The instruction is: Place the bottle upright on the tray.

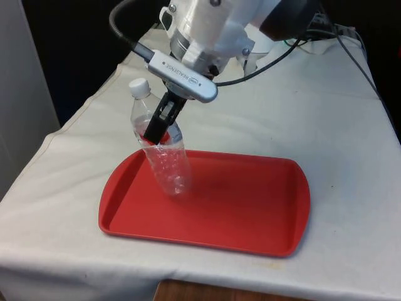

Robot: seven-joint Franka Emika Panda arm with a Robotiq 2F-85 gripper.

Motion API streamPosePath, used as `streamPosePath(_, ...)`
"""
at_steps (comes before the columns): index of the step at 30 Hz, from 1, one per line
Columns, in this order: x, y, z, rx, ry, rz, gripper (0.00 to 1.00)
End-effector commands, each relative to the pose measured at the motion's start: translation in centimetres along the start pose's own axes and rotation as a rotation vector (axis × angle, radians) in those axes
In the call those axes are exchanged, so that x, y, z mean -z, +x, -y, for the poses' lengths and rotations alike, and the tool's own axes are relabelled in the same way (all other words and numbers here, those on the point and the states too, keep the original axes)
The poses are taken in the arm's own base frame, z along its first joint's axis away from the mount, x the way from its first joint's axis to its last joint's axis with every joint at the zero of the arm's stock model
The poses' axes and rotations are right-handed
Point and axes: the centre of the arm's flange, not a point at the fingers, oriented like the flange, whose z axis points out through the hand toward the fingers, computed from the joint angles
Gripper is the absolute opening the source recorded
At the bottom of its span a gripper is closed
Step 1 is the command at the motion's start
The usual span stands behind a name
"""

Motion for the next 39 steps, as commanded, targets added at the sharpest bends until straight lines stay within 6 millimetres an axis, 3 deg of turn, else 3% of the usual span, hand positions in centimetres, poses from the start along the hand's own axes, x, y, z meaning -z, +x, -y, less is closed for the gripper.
streamPosePath(1,0.1,-0.1,0.1,-0.011,0.005,-0.019,0.14)
streamPosePath(8,0.2,-0.3,0.0,-0.011,0.003,-0.065,0.14)
streamPosePath(20,0.9,-3.1,-0.2,-0.012,0.008,-0.098,0.14)
streamPosePath(39,0.1,-5.2,-0.3,-0.009,-0.003,-0.109,0.14)
